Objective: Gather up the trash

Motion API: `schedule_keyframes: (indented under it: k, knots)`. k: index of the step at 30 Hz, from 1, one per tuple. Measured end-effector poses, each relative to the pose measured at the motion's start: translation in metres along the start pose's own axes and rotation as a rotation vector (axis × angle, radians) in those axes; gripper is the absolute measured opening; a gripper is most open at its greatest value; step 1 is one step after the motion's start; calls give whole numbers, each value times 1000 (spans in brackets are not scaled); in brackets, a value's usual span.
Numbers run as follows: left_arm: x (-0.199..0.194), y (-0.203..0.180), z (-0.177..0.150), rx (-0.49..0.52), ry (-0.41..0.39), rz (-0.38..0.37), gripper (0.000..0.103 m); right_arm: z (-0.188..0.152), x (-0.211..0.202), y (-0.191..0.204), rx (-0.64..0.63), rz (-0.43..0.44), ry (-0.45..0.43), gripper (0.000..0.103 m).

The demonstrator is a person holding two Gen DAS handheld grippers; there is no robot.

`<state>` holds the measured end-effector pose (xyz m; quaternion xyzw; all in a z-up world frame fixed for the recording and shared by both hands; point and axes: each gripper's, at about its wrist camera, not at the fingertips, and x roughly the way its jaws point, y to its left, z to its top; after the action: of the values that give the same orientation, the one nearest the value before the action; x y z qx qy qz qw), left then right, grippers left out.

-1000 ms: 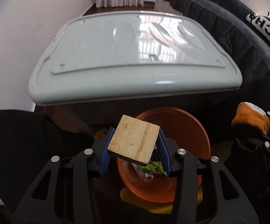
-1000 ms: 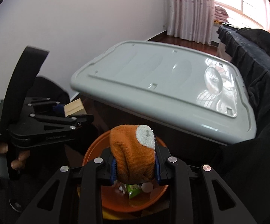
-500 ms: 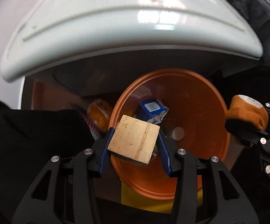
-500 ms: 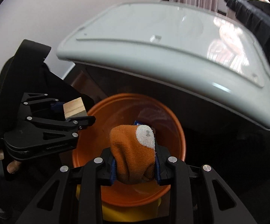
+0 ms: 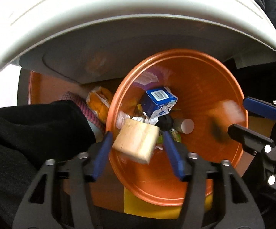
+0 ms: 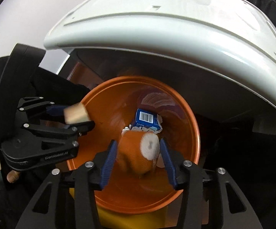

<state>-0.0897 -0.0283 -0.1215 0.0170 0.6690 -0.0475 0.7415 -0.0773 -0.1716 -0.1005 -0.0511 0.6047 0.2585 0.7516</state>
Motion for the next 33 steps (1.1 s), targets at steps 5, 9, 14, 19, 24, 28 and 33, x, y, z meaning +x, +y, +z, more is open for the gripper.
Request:
schedule_keyframes:
  k: [5, 9, 14, 19, 24, 28, 33]
  knots:
    - [-4, 0, -2, -9, -27, 3, 64, 1, -9, -5, 29, -11, -40, 48]
    - [-12, 2, -1, -24, -52, 3, 64, 0, -15, -8, 49, -21, -65, 48]
    - [-29, 6, -2, -31, -125, -9, 64, -1, -30, -12, 73, -41, -116, 52]
    - [-64, 11, -1, -42, -281, -32, 69, 1, -52, -17, 93, -63, -191, 55]
    - [-116, 22, -1, -76, -505, -79, 79, 9, -79, -22, 114, -88, -289, 59]
    - [-160, 25, 8, -69, -709, -32, 86, 19, -99, -23, 109, -107, -363, 65]
    - [-188, 24, 27, -96, -814, 37, 89, 35, -121, -22, 90, -134, -458, 72]
